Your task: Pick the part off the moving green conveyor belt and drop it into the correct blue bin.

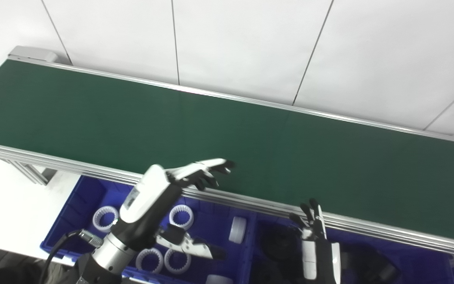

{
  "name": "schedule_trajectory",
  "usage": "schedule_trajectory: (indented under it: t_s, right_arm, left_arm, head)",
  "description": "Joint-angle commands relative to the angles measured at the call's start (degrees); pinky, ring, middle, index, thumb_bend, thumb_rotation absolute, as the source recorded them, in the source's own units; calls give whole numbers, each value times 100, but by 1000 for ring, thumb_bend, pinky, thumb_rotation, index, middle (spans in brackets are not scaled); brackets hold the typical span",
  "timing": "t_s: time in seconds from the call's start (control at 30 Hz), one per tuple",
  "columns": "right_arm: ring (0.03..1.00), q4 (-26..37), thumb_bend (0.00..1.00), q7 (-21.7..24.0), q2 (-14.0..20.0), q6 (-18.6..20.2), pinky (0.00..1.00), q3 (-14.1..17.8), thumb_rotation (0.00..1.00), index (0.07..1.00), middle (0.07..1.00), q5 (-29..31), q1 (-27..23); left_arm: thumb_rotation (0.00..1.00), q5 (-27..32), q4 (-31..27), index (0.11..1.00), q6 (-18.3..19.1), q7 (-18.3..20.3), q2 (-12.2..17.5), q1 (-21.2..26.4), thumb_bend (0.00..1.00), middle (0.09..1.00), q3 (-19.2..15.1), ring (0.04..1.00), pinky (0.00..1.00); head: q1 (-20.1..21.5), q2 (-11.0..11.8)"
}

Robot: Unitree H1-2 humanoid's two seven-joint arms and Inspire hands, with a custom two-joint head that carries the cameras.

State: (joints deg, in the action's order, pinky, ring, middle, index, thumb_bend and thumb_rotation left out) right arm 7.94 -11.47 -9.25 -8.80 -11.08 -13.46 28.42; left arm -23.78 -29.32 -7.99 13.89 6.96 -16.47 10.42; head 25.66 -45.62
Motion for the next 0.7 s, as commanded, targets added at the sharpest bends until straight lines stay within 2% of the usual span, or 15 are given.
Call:
schedule_trajectory:
  t_s: [0.0,0.07,0.1,0.2,0.3,0.43,0.67]
  right_arm:
    - [836,-104,721,-187,-527,-292,797,-317,1000,965,909,-177,-81]
    - [847,-226,712,-298,-611,-296,806,-355,1000,965,917,-244,-147]
    - [852,-283,708,-353,-656,-290,804,-380,1000,965,920,-286,-186]
    - [868,-424,711,-478,-760,-271,808,-435,1000,972,936,-313,-298]
    - [885,-505,722,-550,-865,-191,813,-442,1000,974,945,-255,-398]
    - [896,-507,723,-596,-971,-70,816,-415,1000,968,946,-104,-492]
    - [887,-357,698,-608,-939,46,792,-381,1000,963,937,-14,-585]
  left_arm:
    - [522,417,-191,927,765,59,-230,108,612,949,-34,884,787]
    - [608,700,-235,964,1465,259,-303,163,613,989,-3,931,824]
    - [642,833,-228,970,1693,334,-299,199,609,994,8,942,842]
    - [697,981,-197,989,2061,489,-240,242,597,995,150,954,883]
    - [698,1033,-211,998,2175,576,-141,288,586,1000,249,960,884]
    - [640,1071,-245,1000,2196,616,-20,348,563,1000,320,988,907]
    - [632,1130,-202,1000,2201,558,50,505,615,1000,299,978,907]
  head:
    - [231,28]
    - [449,41]
    - [648,32]
    - [866,-3]
    - [1055,-99]
    - [1122,-229]
    - [892,-424]
